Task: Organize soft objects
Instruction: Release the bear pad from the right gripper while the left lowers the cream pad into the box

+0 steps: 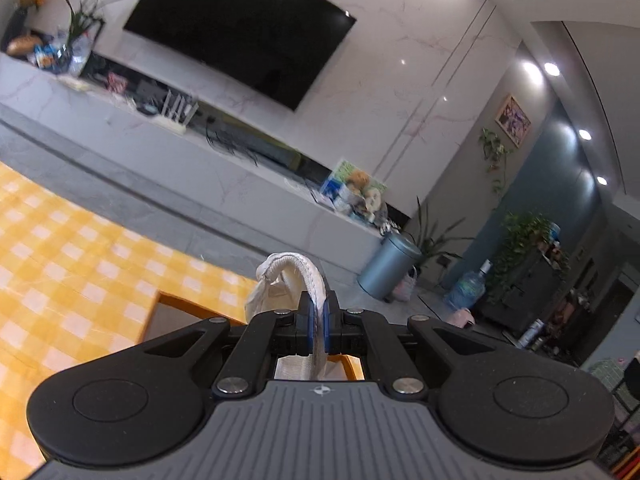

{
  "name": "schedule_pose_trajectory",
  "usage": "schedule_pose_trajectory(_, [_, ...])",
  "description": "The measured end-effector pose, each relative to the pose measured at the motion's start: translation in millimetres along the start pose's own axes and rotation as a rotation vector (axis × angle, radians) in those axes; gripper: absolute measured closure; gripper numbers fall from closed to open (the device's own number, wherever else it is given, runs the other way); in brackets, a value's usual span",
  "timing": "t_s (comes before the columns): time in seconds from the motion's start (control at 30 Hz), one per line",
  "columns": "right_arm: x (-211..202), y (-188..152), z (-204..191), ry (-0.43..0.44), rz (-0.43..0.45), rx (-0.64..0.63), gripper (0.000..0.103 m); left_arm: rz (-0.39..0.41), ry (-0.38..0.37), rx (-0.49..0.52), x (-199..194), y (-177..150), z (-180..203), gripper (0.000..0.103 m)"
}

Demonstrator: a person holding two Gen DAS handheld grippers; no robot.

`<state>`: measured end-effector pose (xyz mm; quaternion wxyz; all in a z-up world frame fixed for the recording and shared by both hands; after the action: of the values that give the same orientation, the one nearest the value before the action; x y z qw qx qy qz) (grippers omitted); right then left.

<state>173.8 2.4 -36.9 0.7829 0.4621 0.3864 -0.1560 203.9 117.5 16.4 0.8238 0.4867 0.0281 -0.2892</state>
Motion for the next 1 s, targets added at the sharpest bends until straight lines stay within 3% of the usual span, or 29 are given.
schedule_pose_trajectory(0.23, [-5,-4,16,0.003,0.009,0.075,0.014,-0.238,0.192,-0.030,46,-29,-50,0.098])
schedule_pose_trajectory(0.37, [-9,-4,15,0.002,0.016,0.075,0.014,-0.276,0.364,0.032,39,-38,-62,0.098])
schedule_pose_trajectory(0.6, [-12,-8,13,0.009,0.017,0.095,0.014,-0.346,0.482,0.057,22,-49,-67,0.096])
schedule_pose_trajectory(0.7, [-12,-9,14,0.005,0.014,0.098,0.014,-0.339,0.513,0.168,22,-48,-57,0.073])
schedule_pose_trajectory(0.77, [-14,-9,15,0.004,0.017,0.103,0.014,-0.313,0.505,0.181,16,-43,-47,0.041])
schedule_pose_trajectory(0.87, [-19,-9,19,0.013,0.025,0.122,0.014,-0.224,0.458,0.142,2,-32,-32,0.011])
schedule_pose_trajectory(1.0, [-26,-7,25,0.006,0.048,0.144,0.014,-0.115,0.489,0.210,-14,-19,-15,0.010])
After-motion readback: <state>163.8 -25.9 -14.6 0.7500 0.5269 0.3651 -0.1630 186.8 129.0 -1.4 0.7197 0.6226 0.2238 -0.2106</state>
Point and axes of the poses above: each gripper's, at about its wrist camera, not at the fingertips, and x roughly the way its jaws point, z to its right, y to its top, the point moved 7 cm from there along x, roughly the way its jaws point
